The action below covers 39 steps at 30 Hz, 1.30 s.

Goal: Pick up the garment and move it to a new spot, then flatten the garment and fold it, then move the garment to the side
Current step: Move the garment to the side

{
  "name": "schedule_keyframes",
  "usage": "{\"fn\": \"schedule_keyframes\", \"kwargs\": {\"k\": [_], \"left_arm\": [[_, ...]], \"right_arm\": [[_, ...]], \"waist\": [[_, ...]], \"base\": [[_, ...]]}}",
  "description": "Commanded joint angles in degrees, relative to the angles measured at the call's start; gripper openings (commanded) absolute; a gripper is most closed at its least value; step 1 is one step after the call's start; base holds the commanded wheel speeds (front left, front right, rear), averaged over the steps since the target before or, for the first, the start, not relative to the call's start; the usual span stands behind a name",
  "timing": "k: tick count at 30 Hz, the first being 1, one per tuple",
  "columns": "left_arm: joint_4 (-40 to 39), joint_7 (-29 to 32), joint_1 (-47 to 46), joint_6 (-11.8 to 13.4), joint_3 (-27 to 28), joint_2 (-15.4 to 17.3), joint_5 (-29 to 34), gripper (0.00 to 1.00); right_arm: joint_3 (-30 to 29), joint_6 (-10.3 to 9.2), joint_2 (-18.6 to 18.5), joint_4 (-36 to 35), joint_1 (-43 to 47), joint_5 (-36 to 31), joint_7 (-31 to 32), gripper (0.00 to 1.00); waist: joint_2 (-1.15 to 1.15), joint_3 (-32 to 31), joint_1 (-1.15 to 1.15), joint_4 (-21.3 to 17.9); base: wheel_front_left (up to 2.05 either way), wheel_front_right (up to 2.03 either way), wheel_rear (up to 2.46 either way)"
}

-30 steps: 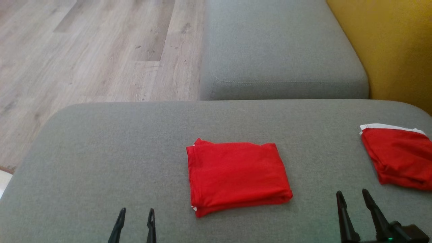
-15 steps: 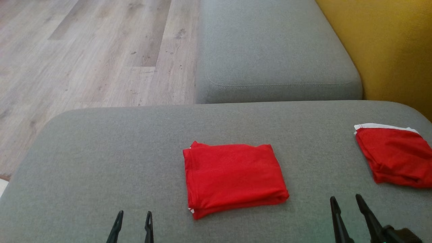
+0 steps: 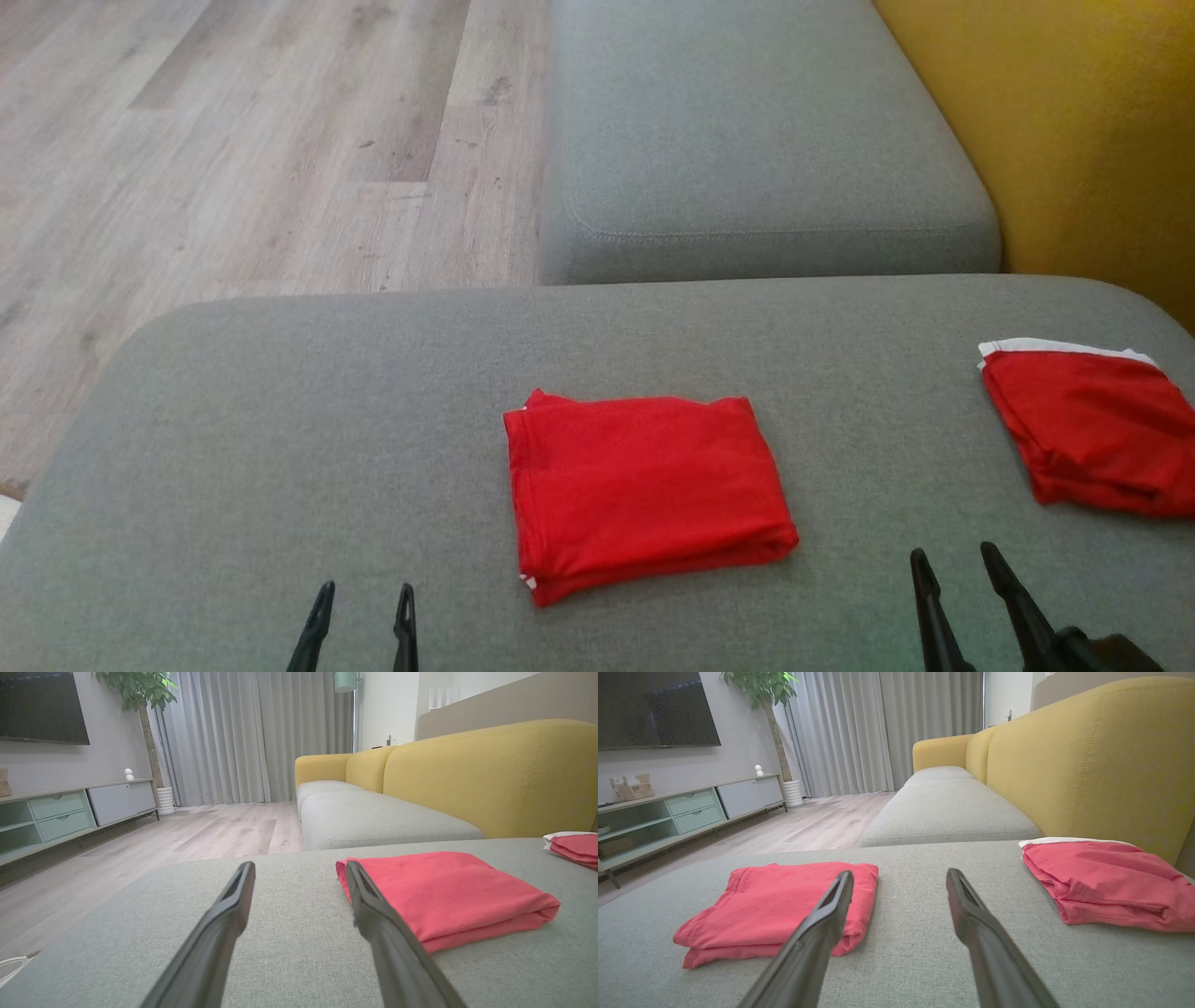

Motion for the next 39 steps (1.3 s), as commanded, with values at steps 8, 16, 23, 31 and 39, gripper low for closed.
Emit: {"fn": "schedule_keyframes", "kwargs": {"k": [8,16,23,31,39], "left_arm": [[-2.5,-0.5,-3.5,-0.1,2.2,-0.8,0.6,1.00],[-3.6,-0.5,-5.6,0.8,1.2,-1.2,-0.4,1.00],[-4.6,-0.5,-7.4,2.6,-0.9,-1.4,-1.3,1.00],[-4.7,-0.5,-9.8,2.2,-4.0,-1.4,-3.0,1.00],[-4.6,-0.5,-11.7,2.2,-5.9,-1.4,-3.6,1.00]], "right_arm": [[0.9,0.37,-1.2,-1.6,-3.2,-0.2,-0.7,1.00],[4.8,0.37,-4.0,6.5,-9.2,5.4,-0.7,1.00],[9.5,0.37,-7.0,16.1,-20.9,11.9,3.4,1.00],[14.9,0.37,-6.7,26.1,-32.5,23.9,14.5,1.00],[19.3,0.37,-5.3,35.4,-37.6,29.8,21.8,0.44]], "waist": [[0.00,2.0,0.00,0.1],[0.00,6.2,0.00,1.0],[0.00,9.5,0.00,2.4],[0.00,12.2,0.00,4.7],[0.00,14.7,0.00,6.3]], "base": [[0.00,0.00,0.00],[0.00,0.00,0.00],[0.00,0.00,0.00],[0.00,0.00,0.00],[0.00,0.00,0.00]]}}
